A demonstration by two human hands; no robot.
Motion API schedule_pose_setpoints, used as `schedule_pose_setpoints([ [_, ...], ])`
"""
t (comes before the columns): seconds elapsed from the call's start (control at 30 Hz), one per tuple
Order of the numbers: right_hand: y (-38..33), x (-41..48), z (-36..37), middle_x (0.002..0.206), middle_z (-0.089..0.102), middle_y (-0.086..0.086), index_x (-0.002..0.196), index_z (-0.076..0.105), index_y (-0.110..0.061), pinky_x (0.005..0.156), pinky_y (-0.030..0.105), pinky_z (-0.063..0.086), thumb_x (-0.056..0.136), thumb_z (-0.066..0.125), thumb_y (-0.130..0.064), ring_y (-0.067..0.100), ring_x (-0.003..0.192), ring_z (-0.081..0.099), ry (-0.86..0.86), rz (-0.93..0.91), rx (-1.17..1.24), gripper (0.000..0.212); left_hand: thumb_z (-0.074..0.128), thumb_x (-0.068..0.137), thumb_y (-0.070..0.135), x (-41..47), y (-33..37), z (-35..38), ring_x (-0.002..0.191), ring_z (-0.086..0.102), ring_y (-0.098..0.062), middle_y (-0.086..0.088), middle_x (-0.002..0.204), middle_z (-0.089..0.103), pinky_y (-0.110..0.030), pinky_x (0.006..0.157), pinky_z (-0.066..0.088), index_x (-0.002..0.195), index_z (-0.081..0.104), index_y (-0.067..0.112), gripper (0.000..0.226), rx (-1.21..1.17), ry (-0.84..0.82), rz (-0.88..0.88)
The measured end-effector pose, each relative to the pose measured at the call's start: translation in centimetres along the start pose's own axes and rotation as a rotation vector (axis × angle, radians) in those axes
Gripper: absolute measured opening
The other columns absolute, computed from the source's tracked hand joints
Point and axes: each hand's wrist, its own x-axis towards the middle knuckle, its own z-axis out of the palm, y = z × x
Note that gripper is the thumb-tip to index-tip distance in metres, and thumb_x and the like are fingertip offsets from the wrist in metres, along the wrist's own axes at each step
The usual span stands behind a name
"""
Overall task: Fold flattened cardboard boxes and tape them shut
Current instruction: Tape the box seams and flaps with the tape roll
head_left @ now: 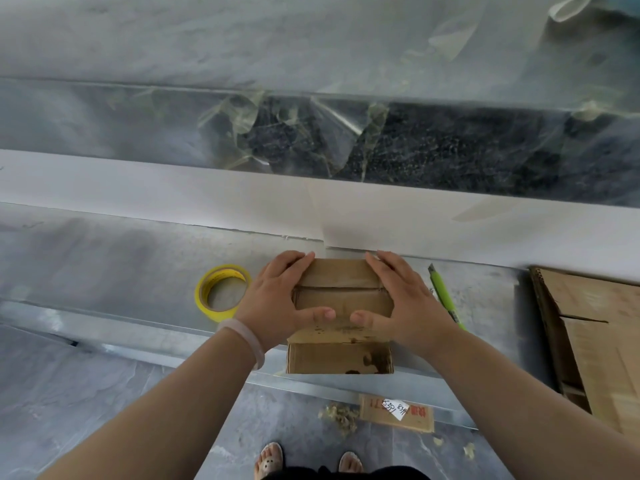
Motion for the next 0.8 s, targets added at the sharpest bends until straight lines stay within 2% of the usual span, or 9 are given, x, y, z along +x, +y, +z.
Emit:
schedule_pose_setpoints([
  [0.1,0.3,-0.1,0.0,0.151,0.010,-0.019,0.153,0.015,-0.039,0.118,0.036,0.023,0.079,0.053,-0.076,0.010,0.141,0.017,0.029,-0.041,-0.066,0.091,0.050,0.057,0.085,-0.2,0.0,0.2,0.120,0.034,-0.005,0.016,0.136,0.037,-0.022,0.104,0.030,0.143,0.042,0.030,0.103,-0.037,0.046,-0.002],
  [0.17,0.3,0.0,0.0,0.152,0.010,-0.017,0.153,0.014,-0.039,0.117,0.035,0.022,0.080,0.050,-0.077,0.011,0.141,0.016,0.036,-0.051,-0.098,0.090,0.049,0.058,0.085,-0.2,0.0,0.3,0.121,0.034,-0.004,0.016,0.137,0.036,-0.021,0.104,0.030,0.144,0.041,0.030,0.102,-0.032,0.044,-0.002],
  [0.27,0.3,0.0,0.1,0.156,0.002,-0.017,0.153,0.010,-0.042,0.119,0.037,0.017,0.082,0.043,-0.079,0.011,0.144,0.008,0.004,-0.037,-0.144,0.087,0.038,0.061,0.093,-0.2,-0.2,0.1,0.127,0.033,-0.010,0.014,0.142,0.032,-0.023,0.107,0.027,0.147,0.035,0.033,0.104,0.008,-0.003,0.028],
  [0.37,0.4,-0.1,0.4,0.162,-0.001,-0.010,0.152,0.010,-0.046,0.121,0.040,0.008,0.083,0.020,-0.083,0.012,0.149,-0.006,0.041,-0.143,-0.286,0.079,0.025,0.076,0.086,-0.5,-0.8,-0.1,0.140,0.024,-0.020,0.005,0.155,0.021,-0.034,0.114,0.024,0.147,0.027,0.044,0.082,0.107,-0.049,0.137],
  [0.43,0.4,0.0,0.6,0.163,0.015,-0.004,0.151,0.024,-0.044,0.120,0.041,0.006,0.090,0.016,-0.076,0.017,0.151,0.002,0.097,-0.261,-0.362,0.069,0.024,0.089,0.075,-0.7,-1.2,-0.1,0.144,0.023,-0.024,0.000,0.158,0.023,-0.042,0.112,0.027,0.143,0.037,0.042,0.065,0.248,-0.009,0.288],
  [0.5,0.4,0.2,0.7,0.160,0.028,-0.003,0.149,0.033,-0.040,0.120,0.040,0.008,0.096,0.016,-0.069,0.019,0.150,0.012,0.091,-0.298,-0.391,0.063,0.023,0.096,0.065,-0.6,-1.4,-0.1,0.143,0.028,-0.024,0.000,0.155,0.032,-0.041,0.109,0.031,0.140,0.046,0.039,0.057,0.340,-0.002,0.391],
  [0.67,0.7,0.4,0.6,0.158,0.031,-0.005,0.145,0.038,-0.041,0.119,0.041,0.010,0.100,0.013,-0.063,0.021,0.149,0.017,0.089,-0.309,-0.457,0.056,0.019,0.099,0.060,-0.2,-1.8,-0.5,0.141,0.033,-0.024,0.000,0.153,0.035,-0.049,0.107,0.038,0.139,0.049,0.036,0.055,0.415,-0.052,0.437],
  [0.73,0.7,0.4,0.5,0.157,0.033,-0.003,0.143,0.040,-0.041,0.118,0.044,0.014,0.101,0.015,-0.060,0.023,0.148,0.021,0.080,-0.330,-0.458,0.053,0.018,0.098,0.061,-0.1,-2.1,-0.7,0.143,0.029,-0.024,0.001,0.156,0.031,-0.049,0.109,0.036,0.141,0.044,0.038,0.055,0.441,-0.085,0.451],
  [0.8,1.0,0.5,0.3,0.160,0.027,-0.005,0.143,0.040,-0.044,0.118,0.043,0.011,0.100,0.012,-0.061,0.020,0.149,0.015,0.051,-0.352,-0.458,0.053,0.020,0.098,0.061,0.0,-2.5,-0.9,0.144,0.027,-0.023,0.001,0.157,0.028,-0.048,0.111,0.033,0.142,0.043,0.040,0.053,0.437,-0.101,0.481],
])
